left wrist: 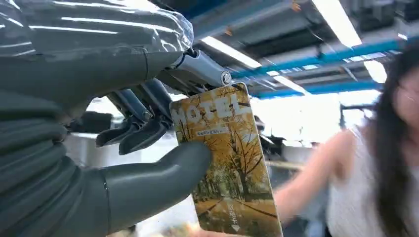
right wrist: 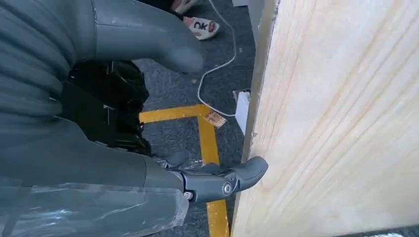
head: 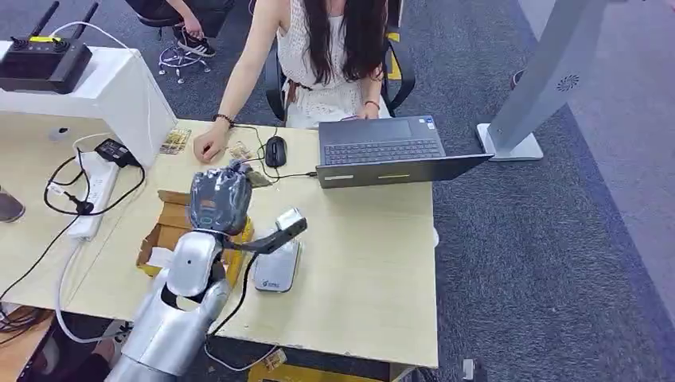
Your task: Pass the card to the sensor for recognition and then transmit it.
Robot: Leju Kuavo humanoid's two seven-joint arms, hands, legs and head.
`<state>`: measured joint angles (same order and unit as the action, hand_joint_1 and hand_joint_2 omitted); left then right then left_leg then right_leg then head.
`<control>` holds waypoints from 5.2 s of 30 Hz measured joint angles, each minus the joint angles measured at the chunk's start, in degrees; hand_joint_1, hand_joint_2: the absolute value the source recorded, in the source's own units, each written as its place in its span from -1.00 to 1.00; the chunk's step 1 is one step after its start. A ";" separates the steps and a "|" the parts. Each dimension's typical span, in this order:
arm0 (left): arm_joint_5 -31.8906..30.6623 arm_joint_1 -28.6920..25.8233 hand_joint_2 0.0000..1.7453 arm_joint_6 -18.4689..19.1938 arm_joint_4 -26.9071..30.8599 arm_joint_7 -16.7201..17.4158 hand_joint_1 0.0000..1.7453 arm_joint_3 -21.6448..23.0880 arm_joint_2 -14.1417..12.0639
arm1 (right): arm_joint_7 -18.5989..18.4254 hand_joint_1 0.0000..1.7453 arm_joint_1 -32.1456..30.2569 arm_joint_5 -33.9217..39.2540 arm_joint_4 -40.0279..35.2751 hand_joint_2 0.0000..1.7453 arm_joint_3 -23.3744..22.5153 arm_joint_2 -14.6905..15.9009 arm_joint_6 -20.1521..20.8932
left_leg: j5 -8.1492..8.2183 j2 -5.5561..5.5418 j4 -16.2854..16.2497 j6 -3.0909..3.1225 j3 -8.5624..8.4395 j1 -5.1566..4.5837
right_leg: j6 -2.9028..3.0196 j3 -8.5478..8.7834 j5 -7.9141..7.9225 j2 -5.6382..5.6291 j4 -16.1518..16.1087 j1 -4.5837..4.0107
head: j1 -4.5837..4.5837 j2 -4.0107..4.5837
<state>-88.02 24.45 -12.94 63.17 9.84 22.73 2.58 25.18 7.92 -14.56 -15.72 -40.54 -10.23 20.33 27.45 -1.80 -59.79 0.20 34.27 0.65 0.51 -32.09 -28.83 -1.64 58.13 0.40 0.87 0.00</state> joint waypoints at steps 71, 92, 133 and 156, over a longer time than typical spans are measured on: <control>3.54 -29.33 1.00 3.30 26.58 -9.14 -1.00 -1.38 -9.07 | 3.17 -1.00 -3.33 7.15 -0.37 1.00 -2.08 1.09 1.09 | 0.11 0.13 0.03 0.04 0.06 -0.02 | -0.06 -0.08 -0.06 -0.14 -0.04 0.01 | 0.04 0.00; 6.71 -33.10 1.00 6.78 22.80 -3.92 -1.00 -4.94 -10.82 | 1.81 -1.00 -3.35 5.01 -0.68 1.00 -3.41 1.53 1.03 | 0.11 0.13 0.03 0.03 0.06 -0.01 | -0.07 -0.08 -0.06 -0.14 -0.04 0.01 | 0.04 0.00; 7.21 -31.17 1.00 10.14 15.67 -3.68 -1.00 -9.57 -10.58 | 0.42 -1.00 -3.02 2.56 -0.74 1.00 -3.48 1.53 1.01 | 0.11 0.13 0.03 0.03 0.05 -0.01 | -0.07 -0.08 -0.06 -0.14 -0.04 0.01 | 0.04 0.00; 8.11 -30.82 1.00 9.23 15.56 -4.09 1.00 -9.57 -10.32 | 0.52 -1.00 -3.06 2.12 -0.74 1.00 -4.02 1.53 1.01 | 0.11 0.13 0.03 0.03 0.05 -0.01 | -0.06 -0.07 -0.06 -0.14 -0.04 0.01 | 0.04 0.00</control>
<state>-79.91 -6.36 -3.71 78.73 5.75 13.16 -7.74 25.70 4.86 -12.44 -16.46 -44.57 -8.70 21.33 27.56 -1.67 -59.76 0.23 34.32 0.64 0.45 -32.15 -28.89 -1.78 58.09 0.41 0.92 0.00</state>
